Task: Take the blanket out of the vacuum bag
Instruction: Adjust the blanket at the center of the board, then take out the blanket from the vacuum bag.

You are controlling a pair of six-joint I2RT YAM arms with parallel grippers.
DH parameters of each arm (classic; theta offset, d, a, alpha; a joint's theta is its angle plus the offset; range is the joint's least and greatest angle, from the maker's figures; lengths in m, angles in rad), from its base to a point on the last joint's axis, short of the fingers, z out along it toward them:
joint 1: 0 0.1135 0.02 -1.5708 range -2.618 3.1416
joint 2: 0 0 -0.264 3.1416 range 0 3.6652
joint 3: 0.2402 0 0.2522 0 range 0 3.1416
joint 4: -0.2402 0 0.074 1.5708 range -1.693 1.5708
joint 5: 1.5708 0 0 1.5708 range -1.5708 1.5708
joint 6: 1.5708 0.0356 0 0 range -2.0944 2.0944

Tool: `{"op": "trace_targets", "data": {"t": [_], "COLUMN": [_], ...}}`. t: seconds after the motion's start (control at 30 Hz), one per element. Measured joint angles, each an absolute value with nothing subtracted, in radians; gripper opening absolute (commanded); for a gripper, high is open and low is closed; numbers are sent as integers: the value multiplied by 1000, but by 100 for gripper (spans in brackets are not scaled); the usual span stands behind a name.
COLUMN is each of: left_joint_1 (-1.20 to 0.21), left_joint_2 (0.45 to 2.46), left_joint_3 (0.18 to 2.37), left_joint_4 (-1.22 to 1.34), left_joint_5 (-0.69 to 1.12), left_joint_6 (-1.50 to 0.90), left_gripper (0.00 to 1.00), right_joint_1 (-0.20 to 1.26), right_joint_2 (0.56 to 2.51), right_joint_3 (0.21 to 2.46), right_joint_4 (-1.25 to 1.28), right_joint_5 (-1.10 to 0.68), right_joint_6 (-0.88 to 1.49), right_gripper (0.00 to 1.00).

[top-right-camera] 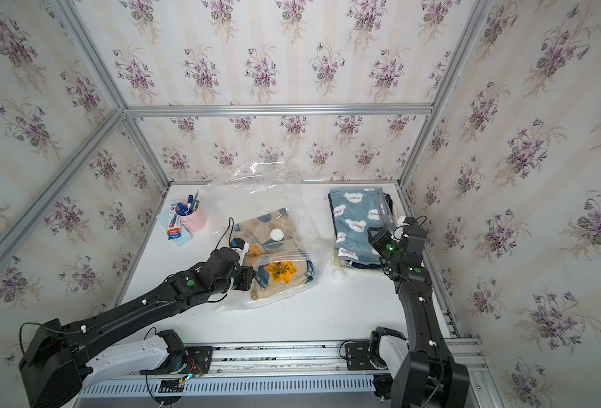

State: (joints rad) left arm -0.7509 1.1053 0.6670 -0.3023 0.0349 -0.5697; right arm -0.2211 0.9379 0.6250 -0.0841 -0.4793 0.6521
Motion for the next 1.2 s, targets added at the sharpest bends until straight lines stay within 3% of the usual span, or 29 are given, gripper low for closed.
{"op": "trace_targets", "data": {"t": [0.13, 0.3, 0.67, 0.9, 1.2], "left_joint_1": [-751, -751, -751, -751, -753], "left_joint_2": [1125, 1150, 1194, 1222, 1224], "left_joint_3": [657, 662, 686, 724, 728], "left_joint_4": [-298, -279, -236, -220, -225], "left_joint_5": [32, 32, 25, 25, 22], "left_joint_6": [-584, -602, -637, -648, -670], "left_gripper": [0, 0, 0, 0, 0], "right_joint_1": [-162, 104, 520, 733, 847], "right_joint_2": [817, 667, 432, 509, 886], "right_joint_3": [566, 538, 214, 88, 58], "right_joint_4": [-70, -104, 9, 189, 523], "right_joint_5": [-570, -585, -391, -221, -98], "right_joint_6": [732, 796, 1148, 1306, 1396], "right_gripper": [39, 35, 20, 24, 30]}}
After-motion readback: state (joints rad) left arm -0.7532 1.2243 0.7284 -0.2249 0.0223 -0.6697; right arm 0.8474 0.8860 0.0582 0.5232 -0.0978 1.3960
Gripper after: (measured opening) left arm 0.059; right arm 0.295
